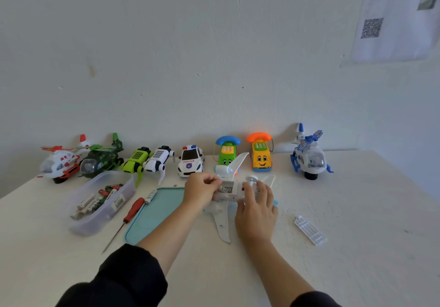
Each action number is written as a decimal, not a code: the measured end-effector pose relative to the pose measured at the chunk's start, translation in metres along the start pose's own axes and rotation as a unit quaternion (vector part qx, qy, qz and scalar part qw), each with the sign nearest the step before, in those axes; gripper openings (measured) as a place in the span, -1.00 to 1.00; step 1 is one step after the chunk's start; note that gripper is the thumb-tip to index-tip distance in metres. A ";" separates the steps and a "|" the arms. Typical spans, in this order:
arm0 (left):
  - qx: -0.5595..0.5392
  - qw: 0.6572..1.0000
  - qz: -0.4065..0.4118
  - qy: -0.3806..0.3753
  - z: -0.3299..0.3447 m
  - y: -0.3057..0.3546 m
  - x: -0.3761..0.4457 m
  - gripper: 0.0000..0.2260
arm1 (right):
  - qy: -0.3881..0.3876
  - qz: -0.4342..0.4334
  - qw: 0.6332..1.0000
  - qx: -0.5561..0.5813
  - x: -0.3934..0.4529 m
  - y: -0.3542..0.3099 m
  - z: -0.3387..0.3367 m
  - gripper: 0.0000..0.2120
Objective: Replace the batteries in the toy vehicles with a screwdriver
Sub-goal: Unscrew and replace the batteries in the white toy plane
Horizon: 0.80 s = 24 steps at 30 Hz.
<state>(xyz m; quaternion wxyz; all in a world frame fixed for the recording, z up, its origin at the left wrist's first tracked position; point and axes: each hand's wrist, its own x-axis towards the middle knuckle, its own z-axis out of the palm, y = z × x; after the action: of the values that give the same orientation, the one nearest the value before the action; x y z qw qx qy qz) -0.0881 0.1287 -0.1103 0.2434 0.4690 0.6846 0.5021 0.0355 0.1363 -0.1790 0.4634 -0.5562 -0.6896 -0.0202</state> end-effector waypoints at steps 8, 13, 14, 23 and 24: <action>-0.007 0.994 -0.063 0.085 0.011 -0.003 0.002 -0.79 | -0.010 -0.002 1.000 -0.014 -0.001 -0.001 -0.001 -0.38; 0.059 0.989 -0.007 0.132 0.017 -0.004 -0.004 -0.83 | -0.013 -0.001 1.000 -0.021 0.000 -0.001 -0.001 -0.37; 0.067 0.988 0.008 0.140 0.018 -0.003 -0.006 -0.87 | -0.013 0.000 1.000 -0.020 0.000 -0.001 -0.001 -0.37; 0.151 0.982 -0.002 0.112 0.016 -0.009 -0.001 -0.82 | -0.004 0.009 1.000 -0.006 -0.001 0.000 0.000 -0.36; 0.166 0.981 -0.001 0.104 0.016 -0.011 0.000 -0.82 | 0.000 0.009 1.000 -0.004 -0.001 -0.001 0.000 -0.35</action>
<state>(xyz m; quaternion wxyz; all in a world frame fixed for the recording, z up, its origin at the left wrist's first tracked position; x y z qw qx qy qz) -0.0796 0.1356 -0.1265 0.0899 0.4477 0.7805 0.4270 0.0348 0.1352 -0.1793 0.4612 -0.5639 -0.6848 -0.0186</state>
